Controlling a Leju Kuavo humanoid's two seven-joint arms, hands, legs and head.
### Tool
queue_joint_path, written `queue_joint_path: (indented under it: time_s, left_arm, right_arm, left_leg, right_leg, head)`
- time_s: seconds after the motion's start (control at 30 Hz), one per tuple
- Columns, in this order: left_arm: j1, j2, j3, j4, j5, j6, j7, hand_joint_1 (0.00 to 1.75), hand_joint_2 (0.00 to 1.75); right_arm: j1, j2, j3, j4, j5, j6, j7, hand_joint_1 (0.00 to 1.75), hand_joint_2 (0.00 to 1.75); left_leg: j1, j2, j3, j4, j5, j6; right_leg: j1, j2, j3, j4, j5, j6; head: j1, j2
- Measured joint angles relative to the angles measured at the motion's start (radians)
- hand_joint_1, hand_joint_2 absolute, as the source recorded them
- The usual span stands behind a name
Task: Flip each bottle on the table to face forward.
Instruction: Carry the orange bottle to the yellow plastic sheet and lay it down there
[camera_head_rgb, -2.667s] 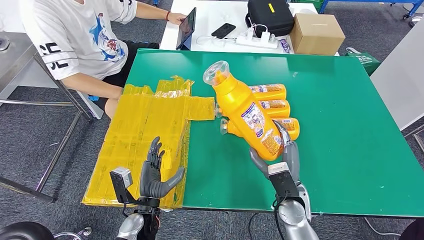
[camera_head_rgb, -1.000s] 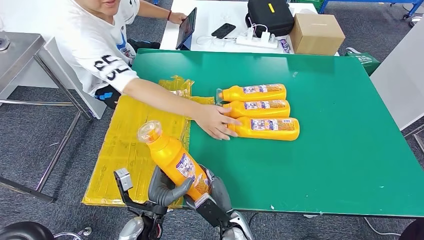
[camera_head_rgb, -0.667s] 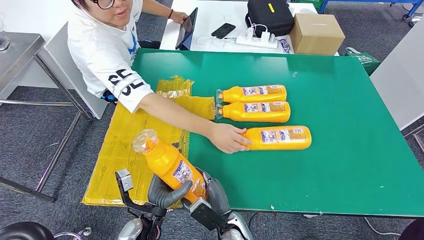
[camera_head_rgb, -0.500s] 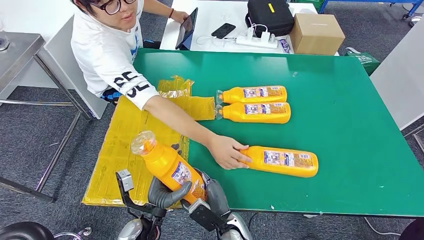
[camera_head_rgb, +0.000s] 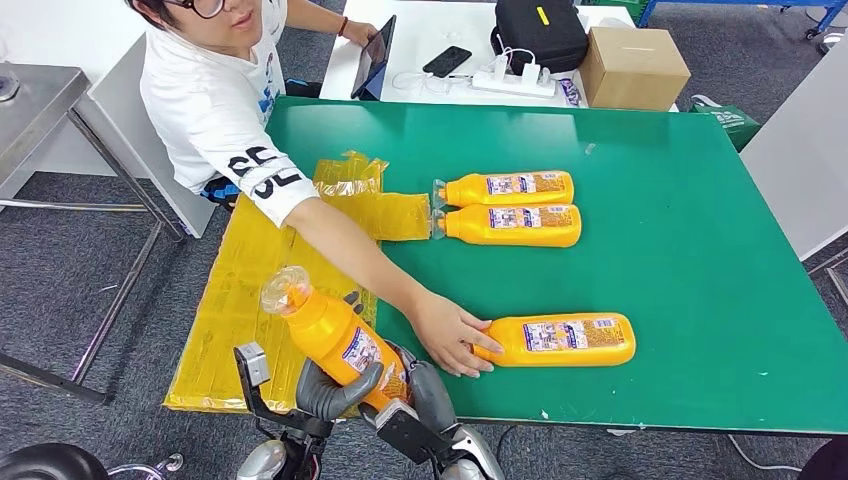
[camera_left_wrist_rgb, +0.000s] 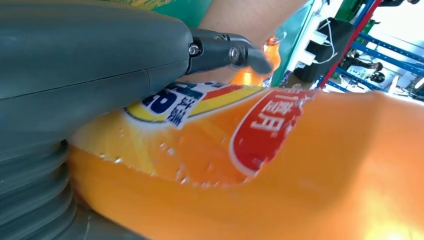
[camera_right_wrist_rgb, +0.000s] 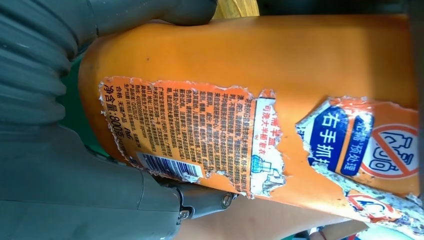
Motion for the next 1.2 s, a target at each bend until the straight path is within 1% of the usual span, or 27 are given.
queue_joint_path:
  time_s: [0.17, 0.5, 0.53, 0.57, 0.6, 0.67, 0.7, 0.73, 0.8, 0.9, 1.0, 1.2]
  left_arm:
    - [0.005, 0.000, 0.004, -0.011, 0.017, -0.019, -0.011, 1.75, 1.75]
    - [0.022, 0.000, 0.027, -0.051, 0.073, -0.075, -0.004, 1.75, 1.75]
    - [0.023, 0.000, 0.027, -0.053, 0.075, -0.077, -0.004, 1.75, 1.75]
    - [0.023, 0.000, 0.028, -0.055, 0.076, -0.078, -0.003, 1.75, 1.75]
    - [0.024, 0.000, 0.028, -0.057, 0.078, -0.079, -0.002, 1.75, 1.75]
    - [0.025, 0.000, 0.030, -0.060, 0.081, -0.083, -0.001, 1.75, 1.75]
    - [0.026, 0.000, 0.030, -0.062, 0.080, -0.084, -0.001, 1.75, 1.75]
    - [0.027, 0.000, 0.031, -0.065, 0.078, -0.083, 0.000, 1.75, 1.75]
    - [0.030, 0.000, 0.032, -0.077, 0.061, -0.070, -0.002, 1.75, 1.75]
    - [0.033, 0.000, 0.032, -0.108, -0.007, 0.003, -0.015, 1.75, 1.75]
    - [0.021, 0.000, 0.039, -0.136, -0.090, 0.110, -0.032, 1.75, 1.75]
    - [-0.047, 0.000, 0.093, -0.150, -0.230, 0.358, -0.066, 1.75, 1.75]
  right_arm:
    - [-0.006, 0.000, 0.000, 0.001, -0.003, 0.010, 0.000, 1.75, 1.75]
    - [-0.016, 0.006, 0.006, 0.001, 0.001, 0.022, -0.003, 1.75, 1.75]
    - [-0.017, 0.007, 0.006, 0.001, 0.001, 0.023, -0.004, 1.72, 1.75]
    - [-0.018, 0.007, 0.006, 0.001, 0.002, 0.024, -0.004, 1.48, 1.75]
    - [-0.018, 0.008, 0.006, 0.001, 0.003, 0.025, -0.004, 1.04, 1.75]
    - [-0.019, 0.008, 0.006, 0.001, 0.007, 0.026, -0.005, 0.19, 0.87]
    - [-0.020, 0.009, 0.006, 0.001, 0.010, 0.025, -0.005, 0.00, 0.44]
    - [-0.020, 0.010, 0.005, 0.001, 0.013, 0.024, -0.005, 0.00, 0.00]
    - [-0.019, 0.011, 0.000, 0.000, 0.016, 0.020, -0.003, 0.00, 0.00]
    - [-0.011, 0.015, -0.012, -0.026, 0.012, 0.026, 0.000, 0.00, 0.00]
    - [0.008, 0.015, -0.028, -0.100, -0.003, 0.051, 0.000, 0.00, 0.00]
    - [0.040, 0.008, -0.057, -0.277, -0.043, 0.080, 0.004, 0.00, 0.00]
  left_leg:
    - [0.000, 0.000, 0.000, 0.000, 0.000, 0.000]
    - [0.000, 0.000, 0.000, 0.000, 0.000, 0.000]
    - [0.000, 0.000, 0.000, 0.000, 0.000, 0.000]
    - [0.000, 0.000, 0.000, 0.000, 0.000, 0.000]
    - [0.000, 0.000, 0.000, 0.000, 0.000, 0.000]
    - [0.000, 0.000, 0.000, 0.000, 0.000, 0.000]
    - [0.000, 0.000, 0.000, 0.000, 0.000, 0.000]
    - [0.000, 0.000, 0.000, 0.000, 0.000, 0.000]
    - [0.000, 0.000, 0.000, 0.000, 0.000, 0.000]
    - [0.000, 0.000, 0.000, 0.000, 0.000, 0.000]
    - [0.000, 0.000, 0.000, 0.000, 0.000, 0.000]
    - [0.000, 0.000, 0.000, 0.000, 0.000, 0.000]
  right_leg:
    - [0.000, 0.000, 0.000, 0.000, 0.000, 0.000]
    - [0.000, 0.000, 0.000, 0.000, 0.000, 0.000]
    - [0.000, 0.000, 0.000, 0.000, 0.000, 0.000]
    - [0.000, 0.000, 0.000, 0.000, 0.000, 0.000]
    - [0.000, 0.000, 0.000, 0.000, 0.000, 0.000]
    - [0.000, 0.000, 0.000, 0.000, 0.000, 0.000]
    - [0.000, 0.000, 0.000, 0.000, 0.000, 0.000]
    - [0.000, 0.000, 0.000, 0.000, 0.000, 0.000]
    - [0.000, 0.000, 0.000, 0.000, 0.000, 0.000]
    - [0.000, 0.000, 0.000, 0.000, 0.000, 0.000]
    - [0.000, 0.000, 0.000, 0.000, 0.000, 0.000]
    - [0.000, 0.000, 0.000, 0.000, 0.000, 0.000]
  head:
    - [0.000, 0.000]
    - [0.000, 0.000]
    - [0.000, 0.000]
    - [0.000, 0.000]
    - [0.000, 0.000]
    - [0.000, 0.000]
    - [0.000, 0.000]
    - [0.000, 0.000]
    - [0.000, 0.000]
    - [0.000, 0.000]
    - [0.000, 0.000]
    - [0.000, 0.000]
